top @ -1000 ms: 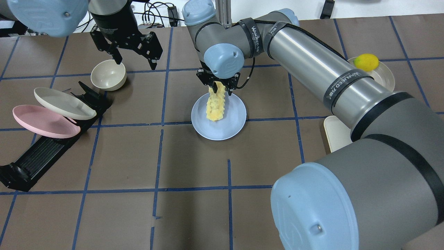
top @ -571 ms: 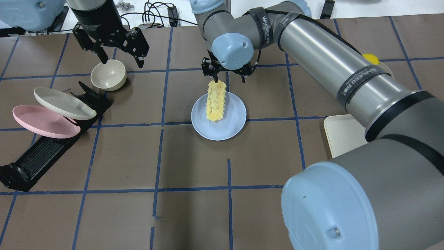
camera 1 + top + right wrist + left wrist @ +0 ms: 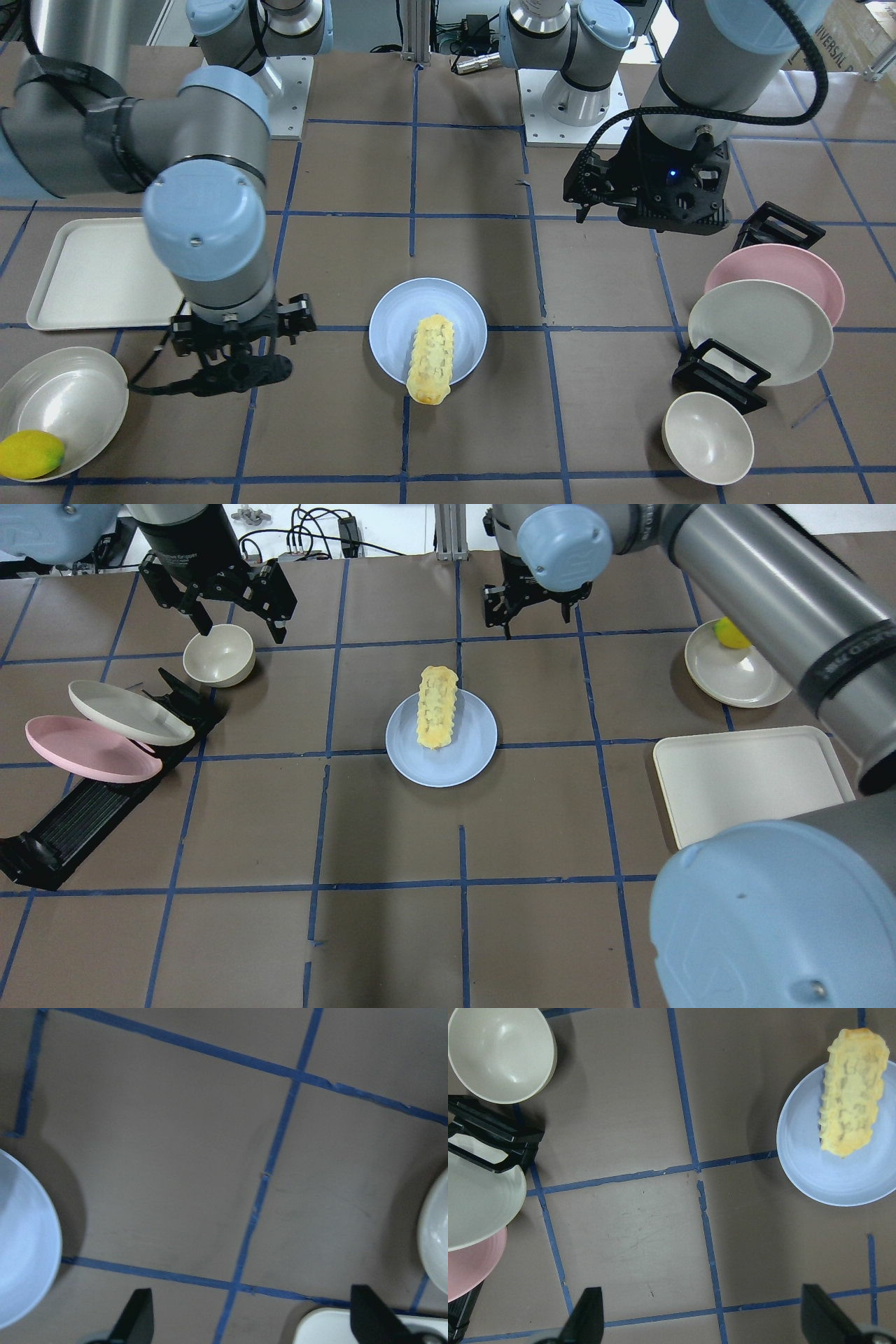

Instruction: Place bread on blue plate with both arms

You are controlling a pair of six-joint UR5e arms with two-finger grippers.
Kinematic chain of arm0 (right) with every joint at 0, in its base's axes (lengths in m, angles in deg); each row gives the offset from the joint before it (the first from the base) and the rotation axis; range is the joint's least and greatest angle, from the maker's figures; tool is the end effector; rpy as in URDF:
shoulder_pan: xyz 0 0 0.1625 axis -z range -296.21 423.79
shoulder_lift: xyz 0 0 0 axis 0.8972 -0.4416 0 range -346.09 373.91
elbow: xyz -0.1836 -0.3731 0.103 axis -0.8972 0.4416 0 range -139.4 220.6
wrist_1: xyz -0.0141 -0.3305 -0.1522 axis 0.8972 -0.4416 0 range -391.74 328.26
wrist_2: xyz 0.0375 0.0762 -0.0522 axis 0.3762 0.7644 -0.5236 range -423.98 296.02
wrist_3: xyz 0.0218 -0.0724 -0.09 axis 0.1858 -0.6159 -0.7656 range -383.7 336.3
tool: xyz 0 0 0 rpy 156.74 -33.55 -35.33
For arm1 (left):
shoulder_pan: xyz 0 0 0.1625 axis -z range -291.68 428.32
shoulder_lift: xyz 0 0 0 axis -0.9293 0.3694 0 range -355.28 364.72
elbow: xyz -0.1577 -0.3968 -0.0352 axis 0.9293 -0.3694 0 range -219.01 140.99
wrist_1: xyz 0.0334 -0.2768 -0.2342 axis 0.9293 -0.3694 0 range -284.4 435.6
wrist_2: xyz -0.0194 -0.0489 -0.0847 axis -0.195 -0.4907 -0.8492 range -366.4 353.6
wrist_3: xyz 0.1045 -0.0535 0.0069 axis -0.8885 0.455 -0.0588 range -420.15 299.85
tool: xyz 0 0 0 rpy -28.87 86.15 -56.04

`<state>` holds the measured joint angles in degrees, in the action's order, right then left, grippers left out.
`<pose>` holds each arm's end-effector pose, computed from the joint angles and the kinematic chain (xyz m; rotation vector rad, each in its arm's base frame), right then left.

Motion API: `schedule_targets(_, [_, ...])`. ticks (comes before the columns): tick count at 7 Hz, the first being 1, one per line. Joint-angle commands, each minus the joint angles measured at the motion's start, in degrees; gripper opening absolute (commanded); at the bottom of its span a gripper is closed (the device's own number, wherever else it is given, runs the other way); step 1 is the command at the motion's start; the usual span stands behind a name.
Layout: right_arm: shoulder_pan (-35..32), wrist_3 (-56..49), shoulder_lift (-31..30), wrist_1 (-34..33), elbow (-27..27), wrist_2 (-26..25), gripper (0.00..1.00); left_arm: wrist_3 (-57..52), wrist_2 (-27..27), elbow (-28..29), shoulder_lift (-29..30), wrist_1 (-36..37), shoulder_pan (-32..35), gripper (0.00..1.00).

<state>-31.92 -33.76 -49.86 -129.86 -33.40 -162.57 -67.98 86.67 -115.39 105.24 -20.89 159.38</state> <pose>0.1768 -0.6035 0.3668 0.4146 -2.9637 -0.0633 -0.1365 -0.5068 0.4789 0.2420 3.0807 0.0962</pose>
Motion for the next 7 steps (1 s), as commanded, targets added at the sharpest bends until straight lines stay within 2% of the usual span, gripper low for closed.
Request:
schedule_targets(1, [11.82,-8.49,-9.82,0.12,-10.76,2.59,1.0,-0.34,0.01,0.09,-0.06,0.16,-0.27,1.0])
schedule_targets(2, [14.39,-8.58,-13.1,-0.66,-14.91,4.79,1.0,-0.43,0.01,-0.25,-0.06,0.16,-0.27,1.0])
schedule_targets(3, [14.25,-6.58,-15.65,-0.93,-15.91,5.51,1.0,-0.43,-0.16,-0.78,-0.15,0.25,-0.27,1.0])
schedule_targets(4, [13.98,-1.77,-16.72,-0.15,-15.74,7.69,1.0,-0.34,0.01,0.0,-0.06,0.16,-0.27,1.0])
schedule_targets(6, [13.98,-1.72,-17.26,0.03,-16.36,9.81,1.0,-0.34,-0.08,-0.09,-0.15,0.25,-0.27,1.0])
schedule_targets(7, [13.72,-1.55,-17.52,0.12,-16.36,12.43,1.0,0.18,-0.08,-0.17,-0.15,0.25,-0.01,1.0])
